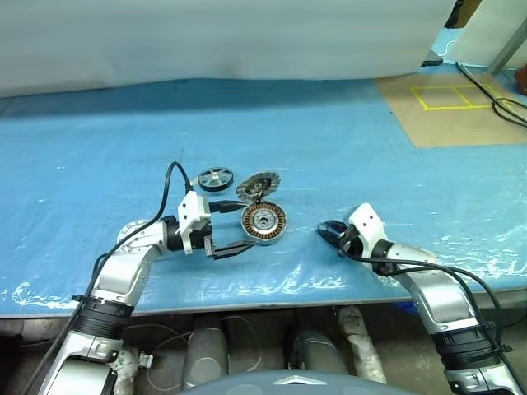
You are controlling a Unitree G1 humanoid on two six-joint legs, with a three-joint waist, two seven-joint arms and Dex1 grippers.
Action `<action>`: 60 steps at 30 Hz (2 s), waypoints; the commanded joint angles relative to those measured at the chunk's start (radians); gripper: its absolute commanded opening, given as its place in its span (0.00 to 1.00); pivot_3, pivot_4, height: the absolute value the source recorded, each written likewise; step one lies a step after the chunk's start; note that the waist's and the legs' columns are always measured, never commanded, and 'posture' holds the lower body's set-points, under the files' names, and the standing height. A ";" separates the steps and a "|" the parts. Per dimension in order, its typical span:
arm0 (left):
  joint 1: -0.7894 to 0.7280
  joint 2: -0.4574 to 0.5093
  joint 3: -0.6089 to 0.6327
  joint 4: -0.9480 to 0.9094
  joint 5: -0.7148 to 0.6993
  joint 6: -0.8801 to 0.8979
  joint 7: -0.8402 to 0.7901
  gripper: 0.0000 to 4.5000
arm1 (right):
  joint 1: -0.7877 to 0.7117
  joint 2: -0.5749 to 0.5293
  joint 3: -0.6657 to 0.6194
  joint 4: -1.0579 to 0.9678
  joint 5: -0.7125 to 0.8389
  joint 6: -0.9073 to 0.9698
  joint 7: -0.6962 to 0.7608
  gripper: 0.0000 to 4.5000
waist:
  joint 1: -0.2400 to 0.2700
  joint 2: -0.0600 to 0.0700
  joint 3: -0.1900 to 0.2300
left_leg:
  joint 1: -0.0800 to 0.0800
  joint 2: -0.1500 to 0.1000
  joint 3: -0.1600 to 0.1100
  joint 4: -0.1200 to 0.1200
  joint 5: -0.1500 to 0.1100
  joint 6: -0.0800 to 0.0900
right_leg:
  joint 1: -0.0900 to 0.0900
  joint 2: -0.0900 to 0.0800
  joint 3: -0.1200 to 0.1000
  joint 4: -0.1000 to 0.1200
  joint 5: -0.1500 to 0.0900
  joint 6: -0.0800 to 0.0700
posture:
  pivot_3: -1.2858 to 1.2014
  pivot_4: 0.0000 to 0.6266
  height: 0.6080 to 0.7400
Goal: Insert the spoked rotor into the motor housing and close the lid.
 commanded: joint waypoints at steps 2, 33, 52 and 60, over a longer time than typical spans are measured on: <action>-0.006 0.003 0.003 0.010 0.002 -0.028 -0.005 1.00 | 0.030 -0.009 0.016 0.017 -0.010 0.027 0.001 0.13 | 0.000 0.000 0.000 | 0.000 0.000 0.000 0.000 0.000 0.000 | 0.000 0.000 0.000 0.000 0.000 0.000 | 0.52 0.24 1.00; 0.066 0.051 0.020 0.006 0.041 -0.069 0.041 1.00 | -0.366 0.046 0.259 0.006 0.062 0.120 0.212 0.13 | -0.002 0.001 0.000 | -0.002 0.000 0.000 -0.004 0.001 -0.001 | -0.003 0.000 -0.001 -0.002 0.000 0.000 | 0.52 0.24 1.00; 0.106 0.044 -0.003 -0.033 0.045 -0.071 0.084 1.00 | -0.443 0.101 0.284 0.141 -0.009 0.045 0.247 0.13 | -0.002 0.001 0.000 | -0.003 0.000 0.000 -0.002 0.001 -0.001 | -0.004 0.000 -0.001 0.001 0.000 0.000 | 0.52 0.24 1.00; 0.104 0.034 -0.025 -0.056 0.055 -0.060 0.105 1.00 | -0.436 0.097 0.299 0.145 -0.031 0.026 0.257 0.13 | -0.002 0.001 0.000 | -0.003 0.000 0.000 -0.002 0.001 -0.001 | -0.004 0.000 -0.001 0.001 0.000 0.000 | 0.52 0.24 1.00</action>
